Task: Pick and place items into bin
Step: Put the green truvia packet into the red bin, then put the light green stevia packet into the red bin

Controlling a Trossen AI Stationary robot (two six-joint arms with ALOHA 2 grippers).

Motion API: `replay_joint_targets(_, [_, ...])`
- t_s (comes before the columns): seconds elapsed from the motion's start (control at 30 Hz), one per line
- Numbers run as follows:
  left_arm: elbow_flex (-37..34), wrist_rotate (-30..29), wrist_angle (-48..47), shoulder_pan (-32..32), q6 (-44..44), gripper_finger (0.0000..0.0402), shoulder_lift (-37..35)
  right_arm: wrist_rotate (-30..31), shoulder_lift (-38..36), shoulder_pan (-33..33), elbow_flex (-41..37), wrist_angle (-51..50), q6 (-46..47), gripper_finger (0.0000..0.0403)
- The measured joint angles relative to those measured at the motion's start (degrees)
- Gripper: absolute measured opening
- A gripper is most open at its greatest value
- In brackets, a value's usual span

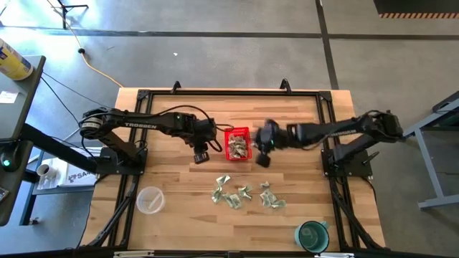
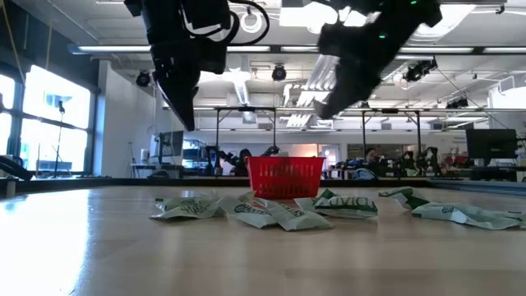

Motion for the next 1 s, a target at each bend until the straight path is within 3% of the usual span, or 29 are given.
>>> replay_joint_targets(0.13, [-2.79, -0.17, 1.90, -2.47, -1.00, 0.0131, -0.78, -8.57, 5.82, -6.01, 2.88, 4.16, 1.00, 0.0077])
replay_joint_targets(0.37, [-6.48, 0.21, 5.47, -6.93, -4.93, 0.0131, -1.38, -7.87, 11.94, -9.01, 10.61, -0.57, 0.90, 0.0246])
replay_joint_targets(0.47, [-7.98, 4.27, 10.67, -7.49, -5.05, 0.0131, -0.97, -3.00, 10.08, -7.80, 12.94, -5.48, -4.48, 0.0291])
replay_joint_targets(0.6, [-12.15, 7.25, 21.39, -7.47, -8.22, 0.0132, 0.16, 3.95, 6.60, -5.96, 12.45, -15.22, -8.44, 0.0319])
replay_joint_targets(0.7, [-12.96, 8.58, 26.61, -7.52, -14.26, 0.0147, 1.51, 5.80, 4.14, -4.16, 10.99, -21.49, -2.88, 0.0326])
replay_joint_targets(0.83, [-12.50, 7.61, 30.71, -9.76, -17.71, 0.0202, 2.38, 8.47, 1.80, 0.78, 9.09, -24.90, 8.70, 0.0328])
replay_joint_targets(1.0, [-9.94, 1.32, 30.75, -14.16, -19.04, 0.0279, 4.13, 12.22, 1.70, 8.10, 8.29, -28.53, 21.86, 0.0330])
